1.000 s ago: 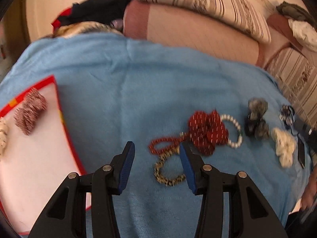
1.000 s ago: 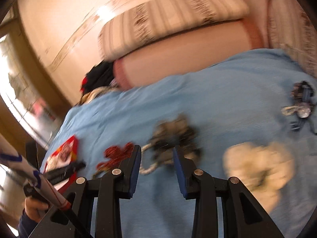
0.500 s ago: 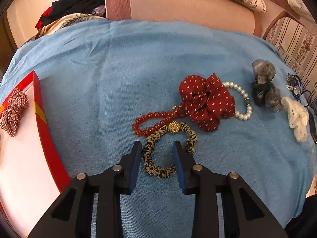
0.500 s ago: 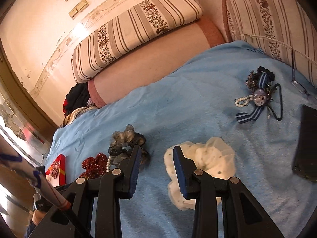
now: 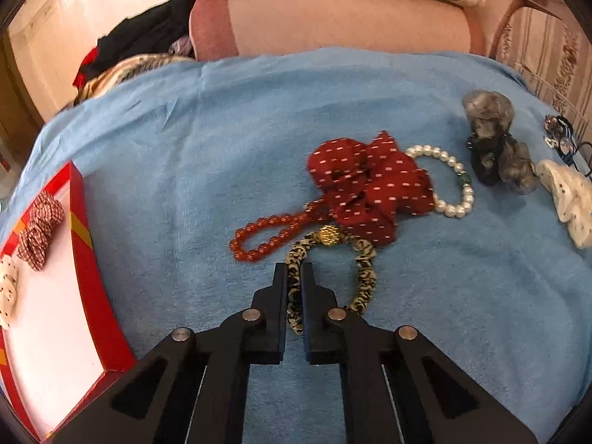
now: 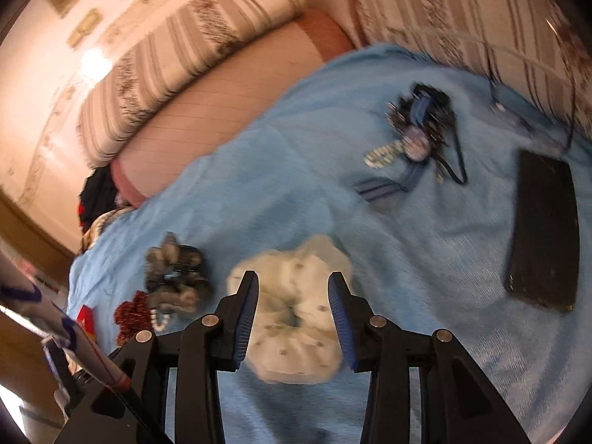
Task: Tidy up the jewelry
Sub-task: 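Grasp the leopard-print bracelet with the left tool while the right tool grasps the cream sheer scrunchie, then carry the bracelet and cream scrunchie over the red-rimmed box, then open both tools to release the bracelet and scrunchie into the box, then move both tools back toward the red bead bracelet and red polka-dot scrunchie, then grasp the red bead bracelet with the left tool while the right tool grasps the red polka-dot scrunchie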
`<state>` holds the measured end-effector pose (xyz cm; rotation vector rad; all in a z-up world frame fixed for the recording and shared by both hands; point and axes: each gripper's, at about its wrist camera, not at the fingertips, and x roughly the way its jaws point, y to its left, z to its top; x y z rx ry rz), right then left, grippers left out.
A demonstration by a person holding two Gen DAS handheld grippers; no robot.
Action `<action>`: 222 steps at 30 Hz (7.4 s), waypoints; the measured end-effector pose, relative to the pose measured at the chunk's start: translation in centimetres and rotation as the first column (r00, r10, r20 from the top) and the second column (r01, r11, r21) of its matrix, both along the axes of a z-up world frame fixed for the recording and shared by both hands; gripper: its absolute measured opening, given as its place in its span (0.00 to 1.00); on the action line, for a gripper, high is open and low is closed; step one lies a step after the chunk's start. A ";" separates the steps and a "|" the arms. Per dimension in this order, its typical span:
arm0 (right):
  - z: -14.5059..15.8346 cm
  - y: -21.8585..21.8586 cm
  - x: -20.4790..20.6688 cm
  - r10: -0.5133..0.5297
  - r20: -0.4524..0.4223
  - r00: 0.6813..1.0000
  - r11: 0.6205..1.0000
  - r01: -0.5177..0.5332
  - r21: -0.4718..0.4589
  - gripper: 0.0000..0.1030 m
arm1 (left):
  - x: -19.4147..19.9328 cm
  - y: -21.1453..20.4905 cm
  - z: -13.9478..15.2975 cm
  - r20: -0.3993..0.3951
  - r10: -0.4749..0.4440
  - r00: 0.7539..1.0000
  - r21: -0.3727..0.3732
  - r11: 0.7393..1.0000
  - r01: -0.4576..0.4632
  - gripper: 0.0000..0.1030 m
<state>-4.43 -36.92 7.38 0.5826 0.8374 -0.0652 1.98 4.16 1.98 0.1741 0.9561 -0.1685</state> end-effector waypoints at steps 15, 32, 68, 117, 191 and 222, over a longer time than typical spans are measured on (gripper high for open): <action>-3.7 1.9 2.0 0.027 -0.180 0.983 0.995 -0.043 -0.089 0.44 | -0.8 0.8 2.5 0.062 0.008 0.998 -0.119 0.993 0.000 0.06; 5.0 10.2 -0.5 0.236 0.227 0.945 0.957 -0.185 -0.223 0.12 | -2.0 0.3 4.8 0.151 -0.019 0.988 -0.164 0.985 0.044 0.06; 4.1 23.4 0.4 0.485 0.208 0.849 0.863 -0.427 -0.271 0.12 | -4.5 3.0 8.3 0.302 0.022 0.953 -0.105 0.994 0.010 0.06; 2.9 48.1 5.7 0.702 0.106 0.704 0.711 -0.689 -0.141 0.13 | -3.9 28.0 7.7 0.141 0.616 0.775 -0.266 0.778 -0.569 0.06; -4.7 20.3 9.7 0.379 -0.090 0.921 0.924 -0.382 -0.009 0.27 | 4.3 2.4 1.5 0.000 0.077 0.997 -0.169 0.983 -0.075 0.37; 0.3 25.7 7.6 0.501 0.146 0.853 0.861 -0.475 -0.179 0.11 | 4.0 4.5 1.5 0.028 0.090 0.996 -0.184 0.979 -0.083 0.07</action>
